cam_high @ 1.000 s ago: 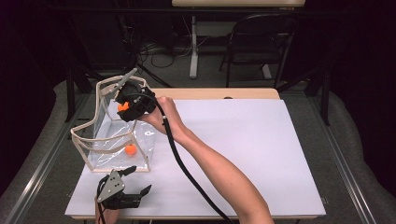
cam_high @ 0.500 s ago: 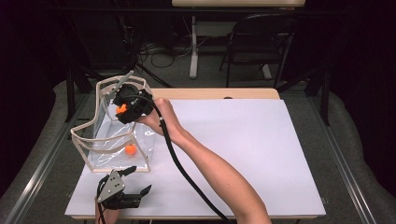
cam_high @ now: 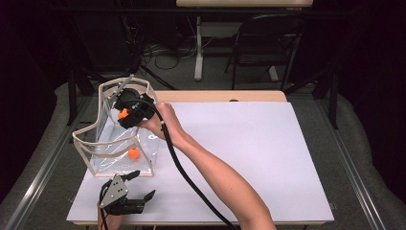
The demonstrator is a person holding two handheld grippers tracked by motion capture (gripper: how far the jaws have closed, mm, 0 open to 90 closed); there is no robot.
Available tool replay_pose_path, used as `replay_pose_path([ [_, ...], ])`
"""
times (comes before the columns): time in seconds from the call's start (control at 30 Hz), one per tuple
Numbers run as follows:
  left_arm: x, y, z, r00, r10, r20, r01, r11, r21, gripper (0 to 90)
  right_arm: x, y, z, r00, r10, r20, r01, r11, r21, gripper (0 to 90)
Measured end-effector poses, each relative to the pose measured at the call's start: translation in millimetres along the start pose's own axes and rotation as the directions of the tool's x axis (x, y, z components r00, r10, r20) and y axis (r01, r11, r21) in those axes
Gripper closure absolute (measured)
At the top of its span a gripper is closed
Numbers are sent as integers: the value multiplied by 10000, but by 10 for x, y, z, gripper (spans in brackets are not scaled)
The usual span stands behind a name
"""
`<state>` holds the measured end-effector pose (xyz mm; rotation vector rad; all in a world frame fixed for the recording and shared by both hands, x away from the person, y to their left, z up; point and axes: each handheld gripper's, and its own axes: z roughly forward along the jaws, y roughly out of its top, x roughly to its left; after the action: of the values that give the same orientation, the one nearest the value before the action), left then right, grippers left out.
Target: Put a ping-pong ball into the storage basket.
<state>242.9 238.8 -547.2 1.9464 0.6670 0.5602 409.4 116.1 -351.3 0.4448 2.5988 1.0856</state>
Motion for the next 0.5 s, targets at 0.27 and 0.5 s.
replay_pose_path([
  [0.27,0,-1,-1,10000,-20,15,21,10000,-25,161,0,-6,40,10000,51,-67,-50,9999,142,507],
  [0.5,-1,-1,-2,10000,-37,15,37,10000,-28,161,30,-3,83,9999,17,-161,-13,9997,237,507],
])
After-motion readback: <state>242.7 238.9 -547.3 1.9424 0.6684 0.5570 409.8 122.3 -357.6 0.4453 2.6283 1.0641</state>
